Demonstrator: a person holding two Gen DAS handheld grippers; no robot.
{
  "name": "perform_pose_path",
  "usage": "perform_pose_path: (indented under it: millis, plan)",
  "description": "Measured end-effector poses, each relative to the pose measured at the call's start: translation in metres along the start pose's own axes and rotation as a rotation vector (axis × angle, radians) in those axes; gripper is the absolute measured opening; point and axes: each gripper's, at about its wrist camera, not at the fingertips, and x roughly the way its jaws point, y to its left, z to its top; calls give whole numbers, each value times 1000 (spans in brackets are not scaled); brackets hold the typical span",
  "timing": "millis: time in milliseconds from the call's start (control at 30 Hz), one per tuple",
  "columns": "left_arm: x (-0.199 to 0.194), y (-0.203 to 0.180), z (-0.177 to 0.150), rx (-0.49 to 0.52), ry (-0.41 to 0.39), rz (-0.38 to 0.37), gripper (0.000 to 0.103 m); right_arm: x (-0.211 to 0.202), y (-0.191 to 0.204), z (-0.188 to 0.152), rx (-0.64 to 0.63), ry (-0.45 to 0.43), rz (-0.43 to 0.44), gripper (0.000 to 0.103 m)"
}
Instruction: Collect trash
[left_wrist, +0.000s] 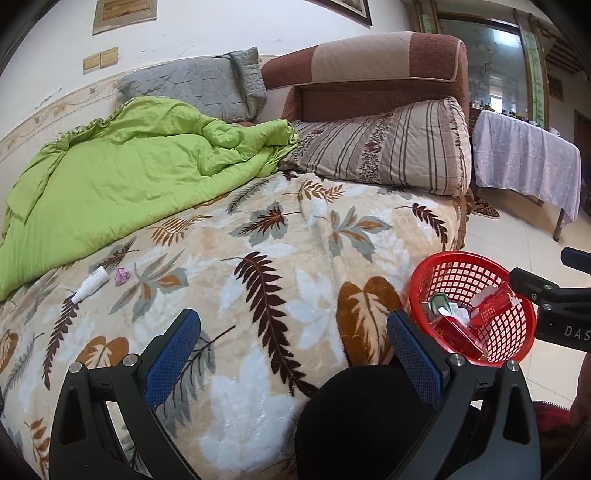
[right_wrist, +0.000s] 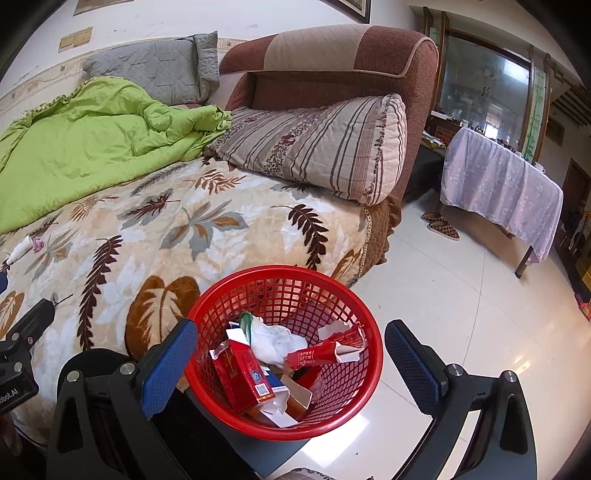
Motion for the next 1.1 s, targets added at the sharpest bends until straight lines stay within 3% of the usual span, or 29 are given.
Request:
perform_pose_path:
  millis: [1100]
  plan:
    - [7,-4,-3,12,17,-11,100,11,3,-3,-1,25,33,102]
